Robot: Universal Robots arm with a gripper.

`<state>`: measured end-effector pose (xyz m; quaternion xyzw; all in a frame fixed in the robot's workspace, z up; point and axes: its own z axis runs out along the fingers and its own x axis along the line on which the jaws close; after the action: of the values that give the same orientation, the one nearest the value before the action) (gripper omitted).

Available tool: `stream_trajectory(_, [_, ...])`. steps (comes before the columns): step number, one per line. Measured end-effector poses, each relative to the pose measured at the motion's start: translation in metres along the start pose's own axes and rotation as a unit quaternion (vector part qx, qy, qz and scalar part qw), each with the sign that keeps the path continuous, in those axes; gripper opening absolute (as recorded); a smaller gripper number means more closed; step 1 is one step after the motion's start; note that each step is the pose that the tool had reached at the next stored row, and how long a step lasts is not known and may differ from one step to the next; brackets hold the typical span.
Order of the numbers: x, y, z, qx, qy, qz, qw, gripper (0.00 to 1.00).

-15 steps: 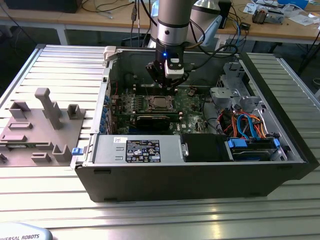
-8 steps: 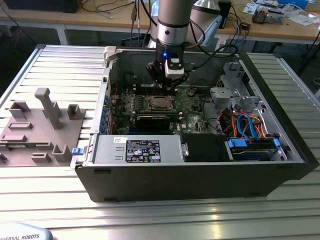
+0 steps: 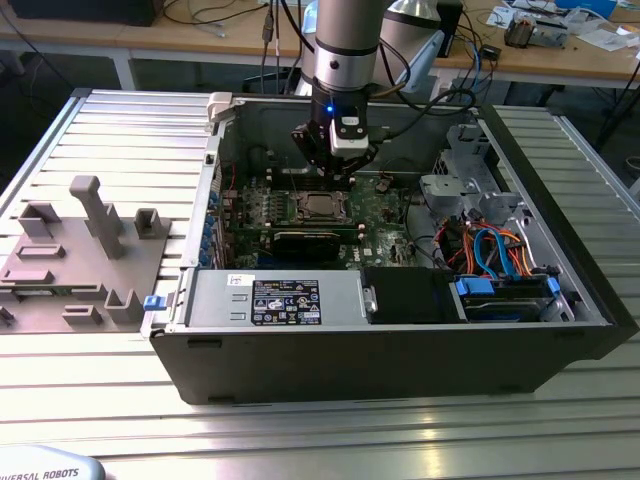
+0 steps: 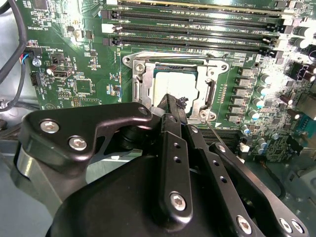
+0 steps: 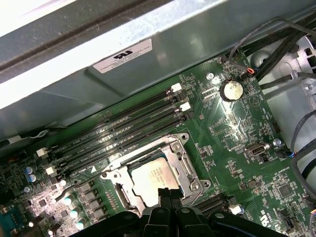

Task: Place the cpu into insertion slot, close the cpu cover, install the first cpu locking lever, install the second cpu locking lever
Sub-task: 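Install the first cpu locking lever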

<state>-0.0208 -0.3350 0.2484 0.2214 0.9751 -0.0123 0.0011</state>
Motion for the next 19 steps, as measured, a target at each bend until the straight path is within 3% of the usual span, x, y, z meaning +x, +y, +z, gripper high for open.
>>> stream_trajectory(19, [0.0000,0.0000,0.0000,0.0000,-0.0001,-0.005,1.0000,0.11])
